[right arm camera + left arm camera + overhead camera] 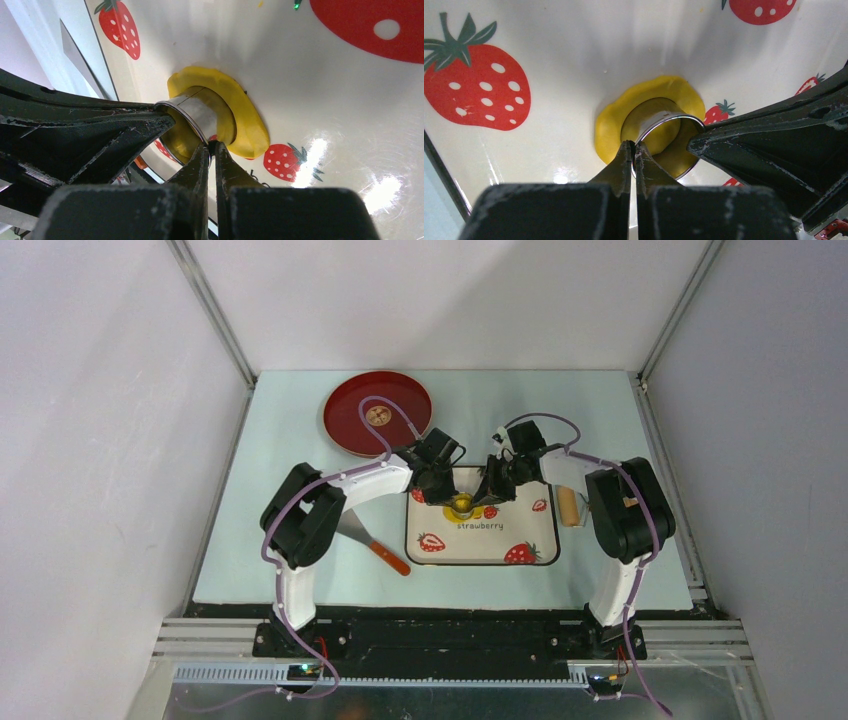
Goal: Roll out the dumpling wrappers from the dough
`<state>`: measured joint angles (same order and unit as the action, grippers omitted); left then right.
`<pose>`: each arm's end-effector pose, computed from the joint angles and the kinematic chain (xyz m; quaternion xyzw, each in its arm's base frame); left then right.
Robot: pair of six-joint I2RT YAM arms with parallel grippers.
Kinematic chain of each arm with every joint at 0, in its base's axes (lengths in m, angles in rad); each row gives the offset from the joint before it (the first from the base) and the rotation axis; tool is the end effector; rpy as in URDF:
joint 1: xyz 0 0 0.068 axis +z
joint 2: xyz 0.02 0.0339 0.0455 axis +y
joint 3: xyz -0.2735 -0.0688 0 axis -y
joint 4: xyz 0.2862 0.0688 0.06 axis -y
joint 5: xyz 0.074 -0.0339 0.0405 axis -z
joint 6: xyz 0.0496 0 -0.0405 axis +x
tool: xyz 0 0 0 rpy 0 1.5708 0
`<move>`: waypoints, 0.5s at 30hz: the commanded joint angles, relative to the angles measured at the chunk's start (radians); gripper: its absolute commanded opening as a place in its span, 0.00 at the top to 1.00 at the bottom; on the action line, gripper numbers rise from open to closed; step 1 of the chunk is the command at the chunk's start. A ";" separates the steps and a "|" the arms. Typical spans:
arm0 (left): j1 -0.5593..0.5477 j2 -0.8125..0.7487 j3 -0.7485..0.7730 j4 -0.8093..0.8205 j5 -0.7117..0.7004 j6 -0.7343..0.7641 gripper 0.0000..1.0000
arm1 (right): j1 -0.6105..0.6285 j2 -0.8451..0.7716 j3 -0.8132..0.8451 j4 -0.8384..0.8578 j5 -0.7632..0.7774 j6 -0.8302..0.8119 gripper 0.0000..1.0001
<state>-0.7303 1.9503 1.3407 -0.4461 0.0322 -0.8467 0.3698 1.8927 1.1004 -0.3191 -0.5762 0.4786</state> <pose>0.3351 -0.3022 0.1453 -0.0521 0.9655 -0.1916 0.1685 0.3646 0.1703 0.1077 -0.0138 0.9357 0.3420 0.0851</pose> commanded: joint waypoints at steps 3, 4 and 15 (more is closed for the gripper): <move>-0.024 0.061 -0.017 -0.007 0.025 -0.036 1.00 | 0.078 0.157 -0.085 -0.111 0.118 0.012 1.00; -0.024 0.062 -0.015 -0.008 0.023 -0.037 1.00 | 0.078 0.159 -0.086 -0.110 0.118 0.012 1.00; -0.020 0.057 -0.016 -0.012 0.028 -0.035 1.00 | 0.074 0.155 -0.086 -0.118 0.099 -0.001 1.00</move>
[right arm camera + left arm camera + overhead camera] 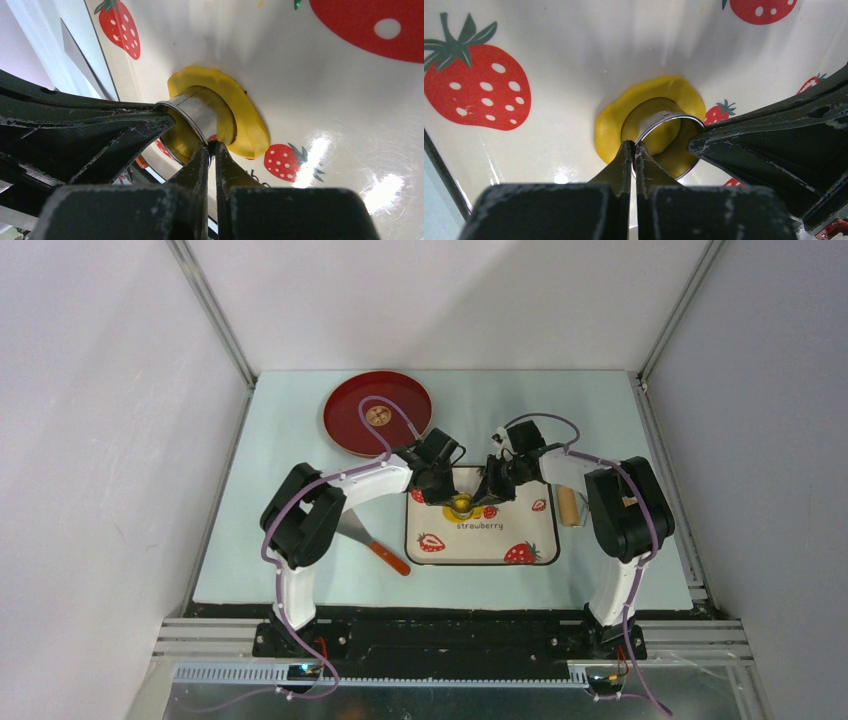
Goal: Roll out the dumpling wrappers from the dough
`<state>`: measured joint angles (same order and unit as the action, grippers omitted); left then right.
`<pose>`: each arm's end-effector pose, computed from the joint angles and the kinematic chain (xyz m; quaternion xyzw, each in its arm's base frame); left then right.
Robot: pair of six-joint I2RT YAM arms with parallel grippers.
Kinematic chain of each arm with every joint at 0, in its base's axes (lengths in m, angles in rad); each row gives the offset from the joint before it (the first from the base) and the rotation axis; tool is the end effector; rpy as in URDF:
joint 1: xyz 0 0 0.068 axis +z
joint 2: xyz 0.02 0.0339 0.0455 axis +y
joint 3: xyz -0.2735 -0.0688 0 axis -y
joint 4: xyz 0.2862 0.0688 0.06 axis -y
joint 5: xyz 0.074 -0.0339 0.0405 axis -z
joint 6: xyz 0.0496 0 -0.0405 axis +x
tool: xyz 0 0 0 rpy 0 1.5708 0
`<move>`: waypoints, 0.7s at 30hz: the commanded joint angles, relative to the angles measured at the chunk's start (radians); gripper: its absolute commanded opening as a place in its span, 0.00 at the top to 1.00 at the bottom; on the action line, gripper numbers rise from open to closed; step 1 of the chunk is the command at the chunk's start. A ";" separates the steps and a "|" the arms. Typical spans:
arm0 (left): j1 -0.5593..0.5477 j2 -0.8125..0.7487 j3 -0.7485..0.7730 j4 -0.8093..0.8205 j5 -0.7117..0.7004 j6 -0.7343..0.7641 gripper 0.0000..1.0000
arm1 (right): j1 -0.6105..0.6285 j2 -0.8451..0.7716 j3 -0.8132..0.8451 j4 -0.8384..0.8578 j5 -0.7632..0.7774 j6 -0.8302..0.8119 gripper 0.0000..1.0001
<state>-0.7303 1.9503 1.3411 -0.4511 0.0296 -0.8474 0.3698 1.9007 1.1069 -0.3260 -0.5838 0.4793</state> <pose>0.3348 -0.3018 0.1452 -0.0529 0.9661 -0.1892 0.1677 0.3653 0.1709 0.1064 -0.0132 0.9356 0.3438 0.0796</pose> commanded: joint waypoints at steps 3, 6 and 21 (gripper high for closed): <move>-0.017 0.048 -0.021 -0.007 0.031 -0.027 1.00 | 0.068 0.124 -0.092 -0.121 0.094 -0.010 1.00; -0.012 0.033 -0.022 -0.008 0.021 -0.017 1.00 | 0.065 0.102 -0.092 -0.131 0.075 -0.014 0.97; 0.008 0.004 0.028 -0.005 0.074 0.028 0.78 | 0.064 0.023 -0.012 -0.224 0.063 -0.025 0.78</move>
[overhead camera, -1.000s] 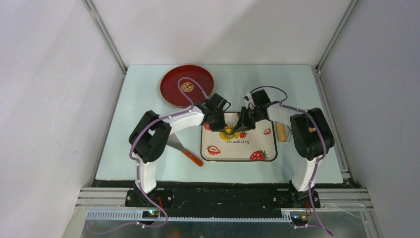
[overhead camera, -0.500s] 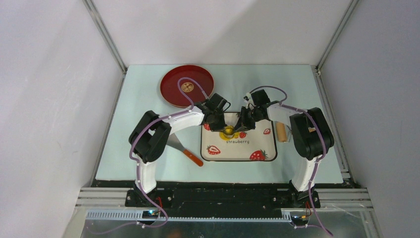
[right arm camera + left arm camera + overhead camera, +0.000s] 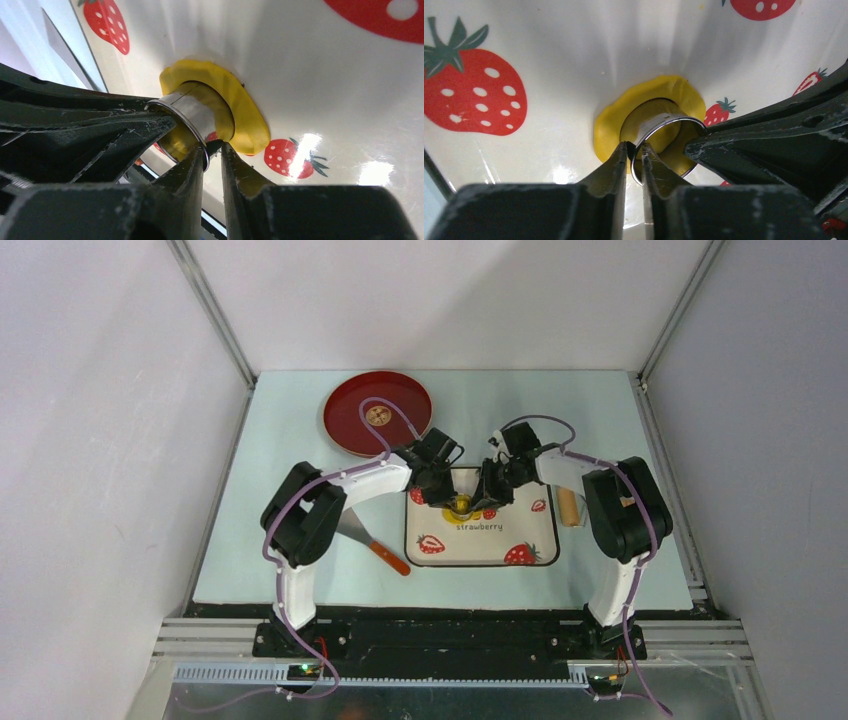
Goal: Roll out the dumpling wrappers from the dough
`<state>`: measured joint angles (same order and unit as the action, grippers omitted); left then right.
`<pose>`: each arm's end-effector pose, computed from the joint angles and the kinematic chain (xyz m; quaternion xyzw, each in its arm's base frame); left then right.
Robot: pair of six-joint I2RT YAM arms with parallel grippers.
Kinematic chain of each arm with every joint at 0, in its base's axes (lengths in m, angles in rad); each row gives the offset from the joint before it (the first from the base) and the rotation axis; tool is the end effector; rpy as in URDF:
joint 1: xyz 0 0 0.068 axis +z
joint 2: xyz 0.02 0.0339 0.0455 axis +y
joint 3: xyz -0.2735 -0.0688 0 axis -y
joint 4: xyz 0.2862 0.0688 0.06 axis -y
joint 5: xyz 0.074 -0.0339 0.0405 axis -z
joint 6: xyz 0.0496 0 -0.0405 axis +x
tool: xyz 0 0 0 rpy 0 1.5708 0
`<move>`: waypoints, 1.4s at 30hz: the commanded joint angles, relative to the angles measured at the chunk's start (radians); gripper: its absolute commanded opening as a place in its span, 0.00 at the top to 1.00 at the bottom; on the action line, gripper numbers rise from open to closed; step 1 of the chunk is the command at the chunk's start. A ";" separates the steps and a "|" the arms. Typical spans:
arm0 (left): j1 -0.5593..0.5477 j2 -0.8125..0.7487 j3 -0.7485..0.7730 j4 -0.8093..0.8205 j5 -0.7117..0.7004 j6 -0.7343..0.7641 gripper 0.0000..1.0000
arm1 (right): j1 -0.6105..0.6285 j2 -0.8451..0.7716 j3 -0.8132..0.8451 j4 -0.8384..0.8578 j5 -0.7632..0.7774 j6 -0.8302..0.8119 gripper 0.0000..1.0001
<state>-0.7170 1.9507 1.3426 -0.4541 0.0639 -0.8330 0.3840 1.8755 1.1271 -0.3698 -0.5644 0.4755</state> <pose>0.3377 -0.2986 0.1454 -0.0481 0.9662 -0.1980 0.1580 0.3640 0.1757 0.1194 -0.0196 0.9378 0.3365 0.0828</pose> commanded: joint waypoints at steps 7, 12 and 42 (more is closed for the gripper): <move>-0.002 -0.027 0.033 -0.003 0.041 0.021 0.73 | 0.049 0.000 -0.003 -0.212 0.041 -0.023 0.61; 0.004 -0.059 0.032 -0.004 0.044 0.026 0.71 | 0.049 -0.030 0.034 -0.252 0.043 -0.028 0.54; 0.026 -0.053 0.014 -0.003 0.132 0.084 0.70 | -0.005 -0.048 0.079 -0.272 -0.043 -0.043 0.35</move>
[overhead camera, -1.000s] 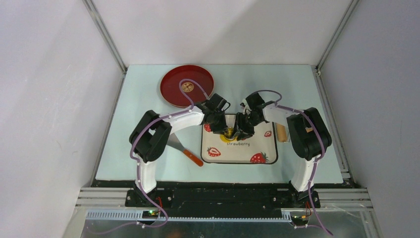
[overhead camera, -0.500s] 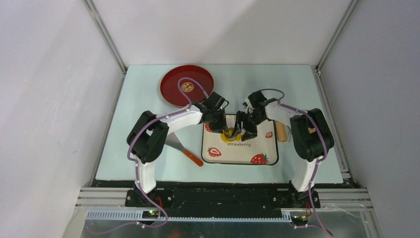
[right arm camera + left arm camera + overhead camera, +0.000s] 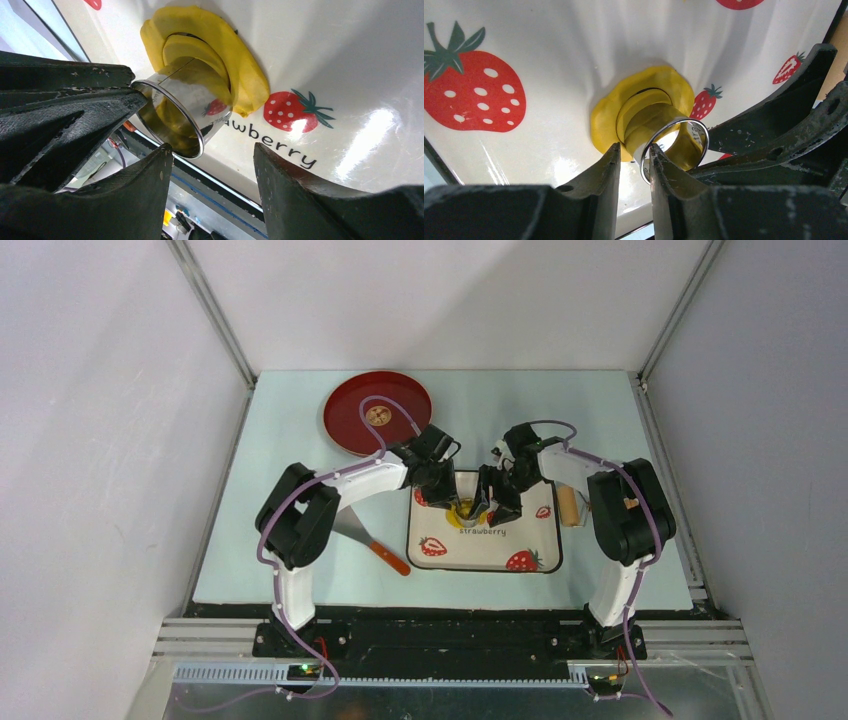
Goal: Roll out the dumpling wrappers from the dough
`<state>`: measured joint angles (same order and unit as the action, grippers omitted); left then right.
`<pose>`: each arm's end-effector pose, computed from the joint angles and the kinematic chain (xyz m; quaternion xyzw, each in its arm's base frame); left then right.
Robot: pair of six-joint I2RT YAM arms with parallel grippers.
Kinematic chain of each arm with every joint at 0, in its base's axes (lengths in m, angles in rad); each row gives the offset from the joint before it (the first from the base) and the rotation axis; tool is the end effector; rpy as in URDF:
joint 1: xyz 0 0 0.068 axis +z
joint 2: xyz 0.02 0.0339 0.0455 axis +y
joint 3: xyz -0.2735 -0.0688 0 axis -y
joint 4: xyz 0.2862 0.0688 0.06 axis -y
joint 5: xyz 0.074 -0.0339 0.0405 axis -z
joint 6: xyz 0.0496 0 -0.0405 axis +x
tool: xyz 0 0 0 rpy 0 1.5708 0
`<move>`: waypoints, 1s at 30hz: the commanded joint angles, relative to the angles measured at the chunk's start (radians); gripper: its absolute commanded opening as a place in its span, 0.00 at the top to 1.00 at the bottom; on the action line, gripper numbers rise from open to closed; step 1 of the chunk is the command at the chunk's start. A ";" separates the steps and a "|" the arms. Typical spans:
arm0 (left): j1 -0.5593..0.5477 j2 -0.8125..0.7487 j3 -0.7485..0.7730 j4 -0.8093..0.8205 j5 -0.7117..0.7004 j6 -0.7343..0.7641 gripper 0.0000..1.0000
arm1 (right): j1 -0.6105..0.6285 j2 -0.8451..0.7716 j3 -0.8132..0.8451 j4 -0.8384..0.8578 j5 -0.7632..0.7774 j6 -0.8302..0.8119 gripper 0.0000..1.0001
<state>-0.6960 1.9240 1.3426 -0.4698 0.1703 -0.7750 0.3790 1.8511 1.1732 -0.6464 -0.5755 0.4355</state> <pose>0.3382 -0.2935 0.1564 -0.0162 0.9631 -0.2327 0.1346 0.3472 0.1673 0.1315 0.0080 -0.9522 -0.3053 0.0033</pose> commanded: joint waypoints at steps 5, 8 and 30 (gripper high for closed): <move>0.005 -0.044 0.018 0.013 0.033 0.025 0.67 | 0.000 -0.018 0.033 0.004 -0.038 -0.008 0.35; 0.004 -0.061 0.020 0.014 0.042 0.028 0.68 | 0.000 -0.014 0.033 0.003 -0.038 -0.009 0.35; -0.039 -0.058 0.005 0.013 0.022 0.040 0.74 | -0.013 -0.005 0.032 0.014 -0.046 -0.006 0.38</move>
<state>-0.7177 1.8942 1.3403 -0.4698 0.1902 -0.7586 0.3752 1.8511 1.1732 -0.6453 -0.6003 0.4335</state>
